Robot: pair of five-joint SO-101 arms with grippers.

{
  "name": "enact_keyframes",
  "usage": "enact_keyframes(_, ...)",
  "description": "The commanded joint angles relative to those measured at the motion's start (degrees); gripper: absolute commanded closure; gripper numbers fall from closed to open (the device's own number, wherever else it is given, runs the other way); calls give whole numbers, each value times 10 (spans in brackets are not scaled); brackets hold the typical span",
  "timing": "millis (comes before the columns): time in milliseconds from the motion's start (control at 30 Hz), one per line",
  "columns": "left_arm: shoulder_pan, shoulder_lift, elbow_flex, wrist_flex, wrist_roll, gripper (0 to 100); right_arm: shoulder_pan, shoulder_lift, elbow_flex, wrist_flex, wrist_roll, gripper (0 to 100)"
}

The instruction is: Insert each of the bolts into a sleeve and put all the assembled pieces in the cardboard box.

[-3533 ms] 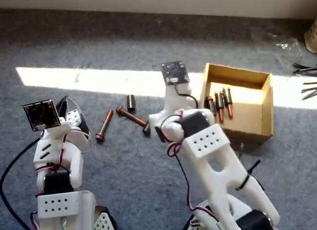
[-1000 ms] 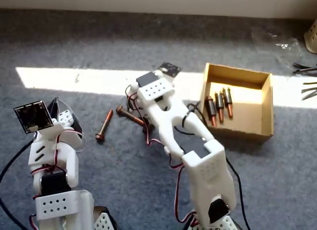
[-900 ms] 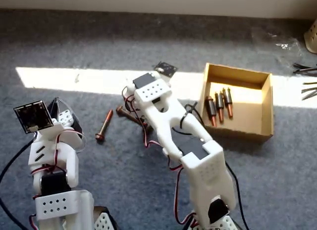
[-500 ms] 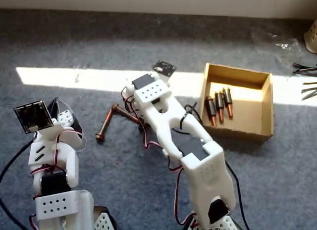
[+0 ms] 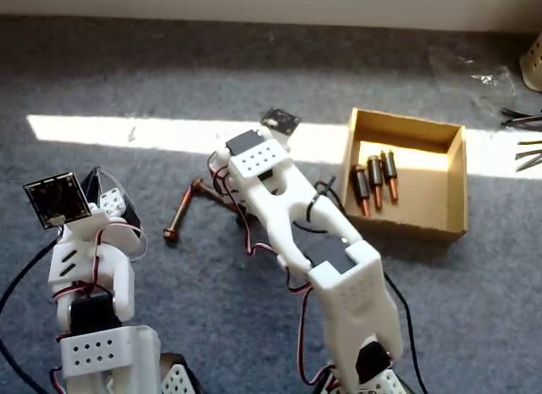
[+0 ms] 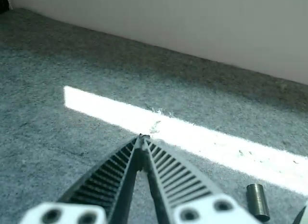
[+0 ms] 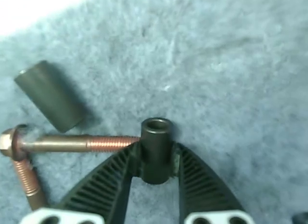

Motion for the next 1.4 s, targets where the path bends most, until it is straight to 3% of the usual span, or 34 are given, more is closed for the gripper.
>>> enact_keyframes(0, -2, -1, -2, -7, 5, 993, -1, 29, 8, -2, 0, 924)
enact_keyframes(1033, -2, -1, -1, -7, 5, 993, 1, 69, 7, -3, 0, 924)
enact_keyframes(1367, -2, -1, -1, -7, 5, 993, -1, 70, 7, -8, 35, 924)
